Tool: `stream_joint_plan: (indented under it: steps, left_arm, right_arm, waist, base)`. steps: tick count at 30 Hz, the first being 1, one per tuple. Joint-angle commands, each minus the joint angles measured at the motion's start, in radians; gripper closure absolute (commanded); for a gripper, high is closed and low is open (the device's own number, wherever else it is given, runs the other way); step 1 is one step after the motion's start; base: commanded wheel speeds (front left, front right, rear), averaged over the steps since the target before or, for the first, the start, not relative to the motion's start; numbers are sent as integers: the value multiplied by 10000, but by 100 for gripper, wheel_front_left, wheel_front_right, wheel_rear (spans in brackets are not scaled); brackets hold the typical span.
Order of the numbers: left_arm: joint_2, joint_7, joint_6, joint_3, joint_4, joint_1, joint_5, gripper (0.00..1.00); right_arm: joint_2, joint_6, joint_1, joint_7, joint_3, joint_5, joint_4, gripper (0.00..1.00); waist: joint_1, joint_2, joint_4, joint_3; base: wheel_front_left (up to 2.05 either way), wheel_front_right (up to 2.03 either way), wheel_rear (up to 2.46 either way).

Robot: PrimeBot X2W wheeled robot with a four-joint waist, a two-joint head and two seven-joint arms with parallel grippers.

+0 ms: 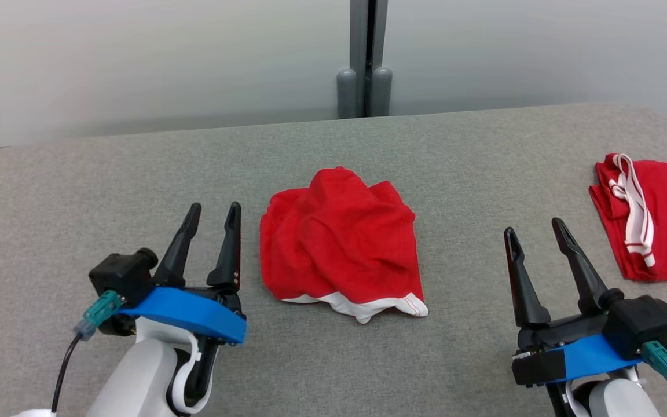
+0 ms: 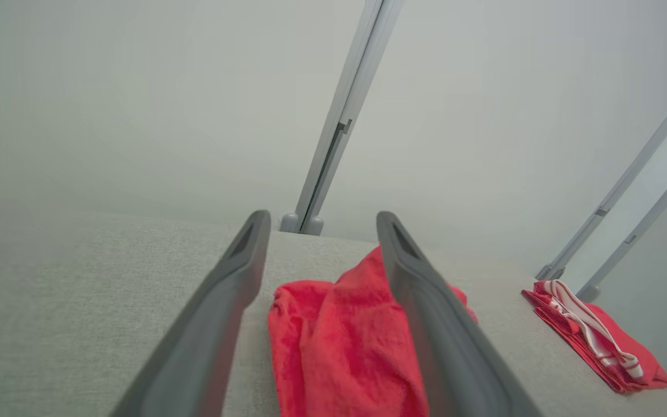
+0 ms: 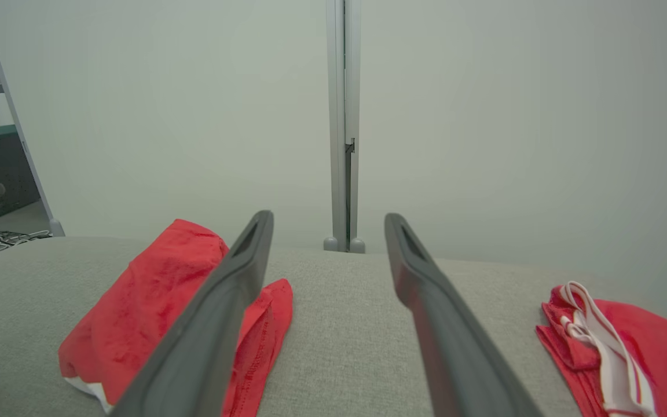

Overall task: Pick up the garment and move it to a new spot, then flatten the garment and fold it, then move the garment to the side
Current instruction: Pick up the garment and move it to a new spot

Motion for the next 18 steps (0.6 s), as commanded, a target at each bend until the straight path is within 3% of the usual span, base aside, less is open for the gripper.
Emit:
stream_joint_plan:
  steps: [1, 9, 18]
  left_arm:
    - [106, -116, 59, 152, -131, 174, 175, 0]
    - [315, -218, 417, 1321, -1020, 1198, 1741, 0]
    - [356, -222, 317, 2518, -1149, 2356, 2723, 0]
  right_arm:
    - [-4, 1, 138, 34, -74, -88, -61, 0]
    - [-6, 1, 377, 232, -500, -59, 127, 0]
    - [-7, 1, 665, 472, -763, 131, 557, 0]
  waist:
    - [0, -1, 124, 7]
    - [0, -1, 527, -193]
    - [0, -1, 590, -521]
  base:
    - [0, 0, 0]
    - [0, 0, 0]
    - [0, 0, 0]
